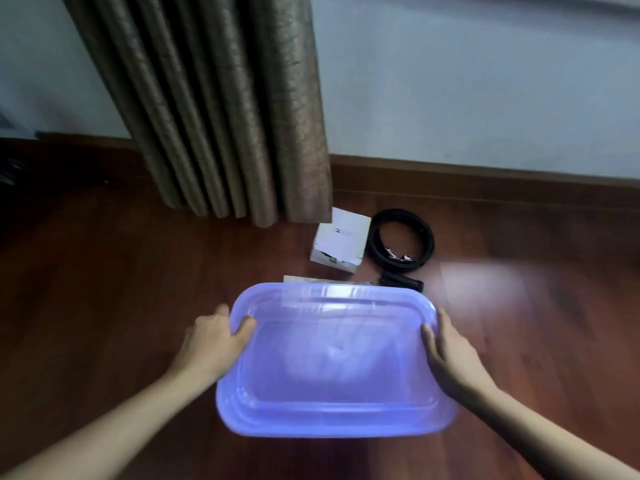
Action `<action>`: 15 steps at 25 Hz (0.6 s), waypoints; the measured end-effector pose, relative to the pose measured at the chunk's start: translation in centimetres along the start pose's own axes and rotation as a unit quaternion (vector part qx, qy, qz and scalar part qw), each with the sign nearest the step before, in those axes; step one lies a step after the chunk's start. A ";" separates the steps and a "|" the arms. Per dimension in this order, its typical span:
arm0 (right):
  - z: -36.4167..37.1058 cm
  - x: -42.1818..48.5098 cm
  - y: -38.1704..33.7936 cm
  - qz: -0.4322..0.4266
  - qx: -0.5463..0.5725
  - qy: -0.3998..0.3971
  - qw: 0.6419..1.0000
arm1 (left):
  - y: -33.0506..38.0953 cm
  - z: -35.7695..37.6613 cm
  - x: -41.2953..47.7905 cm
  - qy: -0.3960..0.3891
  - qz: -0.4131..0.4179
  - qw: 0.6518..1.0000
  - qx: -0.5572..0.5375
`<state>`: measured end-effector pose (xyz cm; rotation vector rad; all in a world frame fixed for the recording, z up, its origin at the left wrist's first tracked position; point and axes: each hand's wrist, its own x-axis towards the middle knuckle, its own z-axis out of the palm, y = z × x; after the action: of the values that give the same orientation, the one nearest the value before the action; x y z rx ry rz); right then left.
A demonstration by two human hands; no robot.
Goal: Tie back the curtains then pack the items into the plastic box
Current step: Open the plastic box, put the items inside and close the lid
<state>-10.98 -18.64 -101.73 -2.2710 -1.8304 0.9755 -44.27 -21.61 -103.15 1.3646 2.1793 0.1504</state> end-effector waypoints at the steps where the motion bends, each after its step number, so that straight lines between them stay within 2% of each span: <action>1: -0.9 0.0 1.4 0.007 -0.006 0.005 1.000 | 1.4 1.0 -0.2 -0.005 0.010 1.000 -0.008; 8: -2.6 0.1 6.8 0.027 0.007 0.009 1.000 | 6.3 4.4 -1.3 -0.007 0.022 1.000 -0.019; 15: -2.2 0.8 9.6 -0.024 0.015 0.012 1.000 | 6.9 7.1 -3.5 0.020 -0.011 1.000 0.015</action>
<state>-1.55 -20.02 -104.46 -2.2008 -1.8396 0.9580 -34.00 -22.72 -105.14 1.3635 2.2373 0.1386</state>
